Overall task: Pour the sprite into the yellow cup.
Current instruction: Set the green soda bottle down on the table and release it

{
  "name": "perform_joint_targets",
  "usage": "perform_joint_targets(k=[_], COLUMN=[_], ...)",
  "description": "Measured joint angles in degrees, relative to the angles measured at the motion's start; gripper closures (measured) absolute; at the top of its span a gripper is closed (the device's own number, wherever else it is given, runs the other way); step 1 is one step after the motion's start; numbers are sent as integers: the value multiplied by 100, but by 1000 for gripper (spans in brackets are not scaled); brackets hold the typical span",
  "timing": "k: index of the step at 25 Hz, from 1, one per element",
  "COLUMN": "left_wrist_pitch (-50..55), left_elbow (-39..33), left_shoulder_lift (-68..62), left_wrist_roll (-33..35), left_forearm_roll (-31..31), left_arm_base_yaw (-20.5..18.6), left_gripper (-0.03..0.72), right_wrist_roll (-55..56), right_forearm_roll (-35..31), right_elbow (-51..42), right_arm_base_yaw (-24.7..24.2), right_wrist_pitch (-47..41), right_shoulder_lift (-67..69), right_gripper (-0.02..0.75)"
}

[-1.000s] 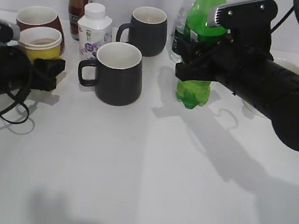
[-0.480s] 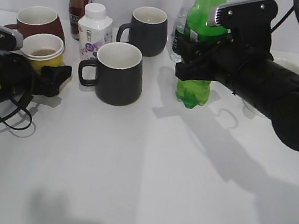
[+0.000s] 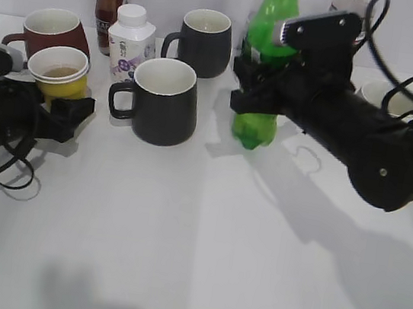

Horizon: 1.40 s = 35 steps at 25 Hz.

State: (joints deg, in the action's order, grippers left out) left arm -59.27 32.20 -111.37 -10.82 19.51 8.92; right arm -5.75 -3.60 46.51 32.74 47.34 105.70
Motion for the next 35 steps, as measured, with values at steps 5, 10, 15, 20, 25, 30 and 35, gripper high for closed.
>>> perform_joint_targets(k=[5, 10, 15, 20, 25, 30, 35], left_wrist_pitch=[-6, -11, -16, -8, 174, 1016, 2404], left_elbow=[-352, -772, -1069, -1442, -1760, -1845, -1850], left_shoulder_lift=[373, 746, 999, 1207, 1379, 1842, 2664], left_wrist_roll=[0, 0, 0, 0, -34, -511, -1113], left_forearm_roll=[0, -59, -102, -215, -443, -449, -450], left_arm_base_yaw=[0, 0, 0, 0, 0, 0, 5], left_gripper=[60, 60, 60, 60, 60, 69, 88], right_wrist_roll=[91, 105, 105, 112, 112, 287, 373], right_forearm_roll=[-11, -11, -21, -143, -353, -385, -398], right_elbow=[-1, 7, 38, 45, 45, 45, 45], right_arm_base_yaw=[0, 0, 0, 0, 0, 0, 0], right_wrist_pitch=[256, 270, 298, 15, -899, -1751, -2591], right_shoulder_lift=[281, 290, 290, 270, 18, -275, -489], right_gripper=[320, 297, 143, 126, 127, 130, 139])
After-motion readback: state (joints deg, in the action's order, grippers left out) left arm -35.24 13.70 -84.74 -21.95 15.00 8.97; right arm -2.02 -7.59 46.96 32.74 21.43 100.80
